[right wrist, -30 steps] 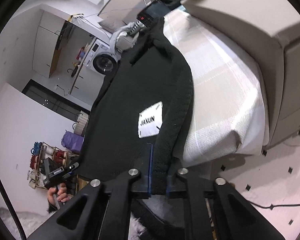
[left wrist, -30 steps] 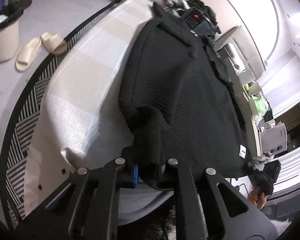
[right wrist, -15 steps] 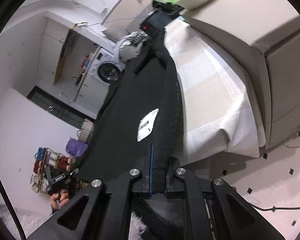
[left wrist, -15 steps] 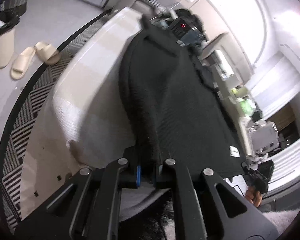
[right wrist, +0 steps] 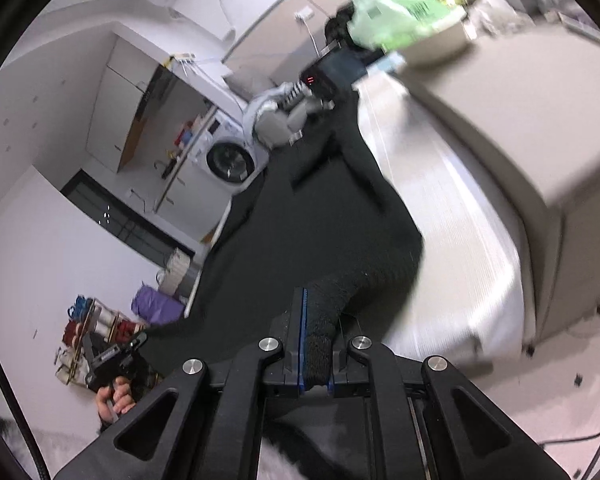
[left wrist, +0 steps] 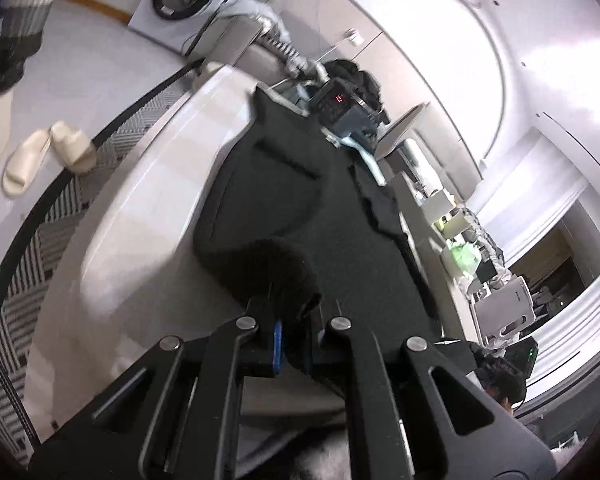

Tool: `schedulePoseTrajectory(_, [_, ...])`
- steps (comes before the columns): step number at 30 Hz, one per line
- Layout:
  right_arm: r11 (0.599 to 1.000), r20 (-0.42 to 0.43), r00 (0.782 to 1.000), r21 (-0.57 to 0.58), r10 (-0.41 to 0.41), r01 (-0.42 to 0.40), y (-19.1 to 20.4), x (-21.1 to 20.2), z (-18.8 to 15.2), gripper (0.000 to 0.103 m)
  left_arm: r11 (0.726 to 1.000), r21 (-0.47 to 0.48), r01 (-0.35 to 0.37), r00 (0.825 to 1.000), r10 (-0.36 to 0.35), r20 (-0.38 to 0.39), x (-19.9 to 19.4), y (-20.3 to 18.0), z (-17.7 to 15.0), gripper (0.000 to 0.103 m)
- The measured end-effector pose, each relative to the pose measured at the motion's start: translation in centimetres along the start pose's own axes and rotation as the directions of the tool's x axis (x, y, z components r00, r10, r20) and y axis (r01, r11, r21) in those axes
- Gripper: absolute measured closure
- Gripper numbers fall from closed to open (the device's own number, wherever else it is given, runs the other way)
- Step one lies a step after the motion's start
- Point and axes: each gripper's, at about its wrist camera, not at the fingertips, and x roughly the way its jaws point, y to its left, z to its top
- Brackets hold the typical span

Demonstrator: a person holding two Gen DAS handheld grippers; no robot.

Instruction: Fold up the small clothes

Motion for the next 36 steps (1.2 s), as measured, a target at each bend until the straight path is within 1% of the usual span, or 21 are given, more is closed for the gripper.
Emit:
schedulePoseTrajectory(3, [1.0,0.071,0.997,-0.016,-0.022,0.023,1.4,0.9,2.2,0.096,0.999,0.035,-0.008,0.998,0.006,0.057,0.8,-1.5,2.4,0.099])
schedulePoseTrajectory(5, [0.999,0.135,0.99,-0.023,-0.034,0.038,2.3,1.7,3.8,0.096,0.999,0.043,-0.005,0.996,0.001,0.091,1.3,-2.2,3.8,0.099])
schedulePoseTrajectory(7, [0.999,0.183,0.983,-0.011,-0.032,0.035,2.9,2.4,5.3,0.096,0.999,0.048,0.005,0.991,-0.011,0.136,1.9,-2.9,5.5,0.099])
schedulePoseTrajectory(9, [0.999,0.227,0.973,0.006,-0.037,0.037,3.4,2.9,6.5,0.096,0.998,0.06,0.016,0.985,-0.026,0.171,2.7,-3.6,7.2,0.099])
schedulePoseTrajectory(11, [0.999,0.291,0.956,0.02,-0.046,0.042,4.0,3.5,8.0,0.096,0.997,0.074,0.025,0.978,-0.039,0.203,3.6,-4.2,8.7,0.099])
schedulePoseTrajectory(13, [0.998,0.326,0.943,0.018,-0.066,0.064,4.7,4.3,9.5,0.096,0.996,0.071,0.044,0.97,-0.06,0.235,4.6,-4.9,10.5,0.099])
schedulePoseTrajectory(15, [0.998,0.343,0.937,0.013,-0.066,0.066,5.3,5.0,10.7,0.096,0.996,0.07,0.054,0.96,-0.072,0.272,5.7,-5.4,12.3,0.099])
schedulePoseTrajectory(17, [0.998,0.359,0.932,0.01,-0.06,0.061,5.8,5.9,12.5,0.096,0.995,0.073,0.061,0.954,-0.079,0.289,6.7,-5.8,14.1,0.099])
schedulePoseTrajectory(20, [0.997,0.381,0.922,0.011,-0.069,0.07,6.4,7.5,14.6,0.096,0.995,0.073,0.061,0.95,-0.081,0.303,8.5,-6.3,16.4,0.099])
schedulePoseTrajectory(21, [0.997,0.381,0.922,0.01,-0.069,0.07,6.5,7.7,15.1,0.096,0.996,0.07,0.064,0.949,-0.082,0.305,9.1,-6.3,17.3,0.099])
schedulePoseTrajectory(25, [0.997,0.371,0.925,0.022,-0.083,0.08,6.6,9.7,18.0,0.096,0.996,0.048,0.072,0.95,-0.083,0.302,11.5,-6.1,20.3,0.099])
schedulePoseTrajectory(30, [0.994,0.352,0.93,0.04,-0.107,0.099,6.3,12.5,20.8,0.096,0.997,0.038,0.06,0.954,-0.068,0.292,14.8,-5.7,23.3,0.099])
schedulePoseTrajectory(36, [0.99,0.347,0.927,0.066,-0.142,0.127,6.1,15.4,22.8,0.096,0.999,0.017,0.047,0.961,-0.05,0.27,19.8,-5.1,26.8,0.099])
